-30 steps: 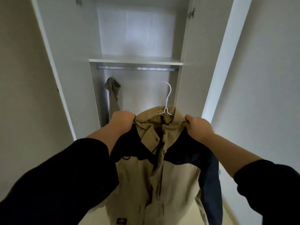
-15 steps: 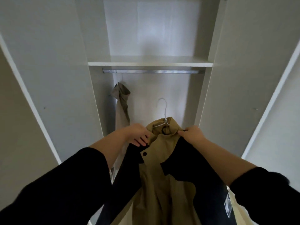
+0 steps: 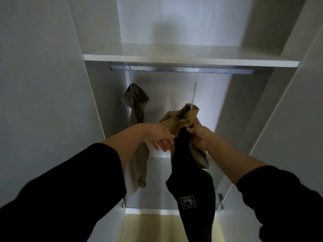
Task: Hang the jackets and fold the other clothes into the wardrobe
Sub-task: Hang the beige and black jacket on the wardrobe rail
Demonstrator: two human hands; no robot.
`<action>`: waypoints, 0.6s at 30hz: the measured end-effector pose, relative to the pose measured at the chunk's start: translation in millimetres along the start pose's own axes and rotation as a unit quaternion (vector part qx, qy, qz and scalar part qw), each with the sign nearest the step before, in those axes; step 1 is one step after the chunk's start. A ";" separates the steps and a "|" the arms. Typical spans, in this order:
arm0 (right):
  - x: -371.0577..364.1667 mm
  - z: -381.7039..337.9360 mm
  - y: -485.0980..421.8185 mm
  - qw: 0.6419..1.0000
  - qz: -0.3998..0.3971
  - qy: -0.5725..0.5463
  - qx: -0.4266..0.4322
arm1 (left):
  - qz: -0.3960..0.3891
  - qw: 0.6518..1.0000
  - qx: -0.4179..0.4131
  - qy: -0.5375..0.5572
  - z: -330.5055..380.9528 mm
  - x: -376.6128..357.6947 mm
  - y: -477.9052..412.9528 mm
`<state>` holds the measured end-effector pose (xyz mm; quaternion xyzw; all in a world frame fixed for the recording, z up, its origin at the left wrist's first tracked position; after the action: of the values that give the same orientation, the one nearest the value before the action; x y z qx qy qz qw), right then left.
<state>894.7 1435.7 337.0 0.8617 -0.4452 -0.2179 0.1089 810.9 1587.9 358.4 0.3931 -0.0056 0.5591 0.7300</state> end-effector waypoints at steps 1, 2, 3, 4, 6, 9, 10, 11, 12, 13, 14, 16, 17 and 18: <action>-7.8 -9.6 -14.9 1.000 0.005 0.003 0.010 | -0.009 1.000 0.004 -0.010 -0.1 13.7 -9.1; -14.6 -19.5 -28.3 1.000 0.011 0.009 0.020 | -0.016 1.000 0.008 -0.019 -0.3 24.8 -18.6; -20.6 -29.2 -40.7 0.999 0.018 0.021 0.027 | -0.013 0.999 0.007 -0.035 -0.1 35.1 -27.8; -26.5 -38.0 -53.3 0.999 0.023 0.030 0.031 | 0.002 0.998 0.000 -0.064 0.9 44.7 -36.3; -35.9 -49.3 -78.3 0.998 0.026 0.045 0.024 | 0.063 0.989 -0.022 -0.129 2.1 62.1 -54.3; -50.2 -57.5 -111.0 0.996 0.026 0.082 0.005 | 0.161 0.973 -0.051 -0.158 0.3 77.4 -76.4; -56.0 -60.6 -119.9 0.995 0.021 0.093 0.004 | 0.189 0.966 -0.055 -0.168 -1.3 81.3 -80.5; -60.8 -63.6 -129.0 0.994 0.018 0.104 0.005 | 0.216 0.959 -0.057 -0.173 -4.1 85.7 -84.0; -64.9 -66.4 -138.0 0.994 0.014 0.113 0.006 | 0.239 0.955 -0.066 -0.166 -7.2 90.4 -86.9; -69.2 -70.2 -146.1 0.993 0.011 0.118 0.010 | 0.258 0.951 -0.082 -0.151 -10.3 96.7 -88.9; -72.7 -74.0 -153.8 0.993 0.007 0.121 0.017 | 0.275 0.946 -0.101 -0.138 -12.9 102.9 -90.4; -79.9 -81.6 -170.0 0.989 -0.003 0.142 0.032 | 0.317 0.931 -0.120 -0.131 -18.3 118.8 -91.9; -83.0 -84.3 -176.4 0.986 -0.010 0.160 0.037 | 0.338 0.925 -0.119 -0.131 -21.3 127.3 -93.7; -85.5 -86.1 -183.3 0.984 -0.018 0.175 0.040 | 0.354 0.918 -0.118 -0.131 -23.9 135.5 -96.6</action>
<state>1023.8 1611.1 366.7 0.8980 -0.4120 -0.0475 0.1469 930.7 1705.3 347.7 0.3458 -0.3061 0.7200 0.5180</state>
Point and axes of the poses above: each hand's wrist, its own y-axis away from the middle knuckle, its own x-axis out of the back of the hand, z = x × y, the point moved 2 cm from there along -y, towards the middle knuckle, and after that the axes turned 5 degrees about -z, right-handed, at the moved point
